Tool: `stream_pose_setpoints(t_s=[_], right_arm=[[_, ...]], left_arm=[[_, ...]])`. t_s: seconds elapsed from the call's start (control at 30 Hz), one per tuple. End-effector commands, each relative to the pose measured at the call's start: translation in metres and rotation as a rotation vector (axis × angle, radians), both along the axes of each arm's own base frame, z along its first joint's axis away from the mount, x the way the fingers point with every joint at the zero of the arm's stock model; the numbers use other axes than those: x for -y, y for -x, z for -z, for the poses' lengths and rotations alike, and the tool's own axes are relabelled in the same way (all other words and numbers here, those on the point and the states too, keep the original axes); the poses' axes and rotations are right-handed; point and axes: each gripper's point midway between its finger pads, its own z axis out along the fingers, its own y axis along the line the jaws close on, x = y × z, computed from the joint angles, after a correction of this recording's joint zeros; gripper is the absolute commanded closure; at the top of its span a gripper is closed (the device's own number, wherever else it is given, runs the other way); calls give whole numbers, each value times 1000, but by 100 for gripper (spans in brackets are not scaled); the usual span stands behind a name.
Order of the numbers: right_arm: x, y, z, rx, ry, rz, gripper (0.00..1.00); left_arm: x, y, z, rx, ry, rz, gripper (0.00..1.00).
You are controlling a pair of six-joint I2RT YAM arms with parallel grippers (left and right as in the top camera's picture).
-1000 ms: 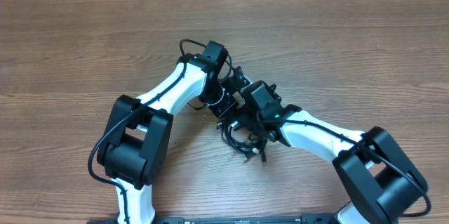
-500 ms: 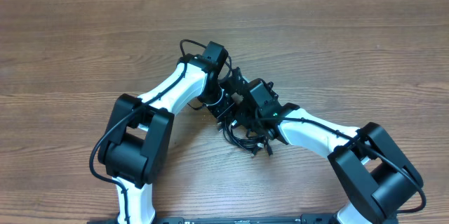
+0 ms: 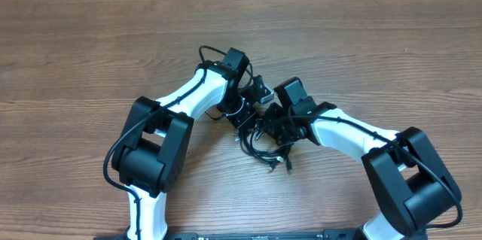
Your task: Untangle cables
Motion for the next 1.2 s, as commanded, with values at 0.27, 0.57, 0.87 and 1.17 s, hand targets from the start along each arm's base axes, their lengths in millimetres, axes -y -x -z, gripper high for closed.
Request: stream_pose_setpoints(t_s=[0.27, 0.57, 0.87, 1.17], right_arm=[[-10, -11, -39, 104, -242, -207, 96], [19, -37, -70, 104, -450, -114, 96], [55, -65, -45, 106, -248, 129, 65], [46, -59, -51, 92, -306, 83, 62]], left_arm=[[-11, -8, 6, -12, -63, -5, 96], [-5, -5, 3, -24, -26, 11, 96], [3, 3, -12, -51, 39, 71, 96], [3, 3, -12, -53, 42, 73, 96]])
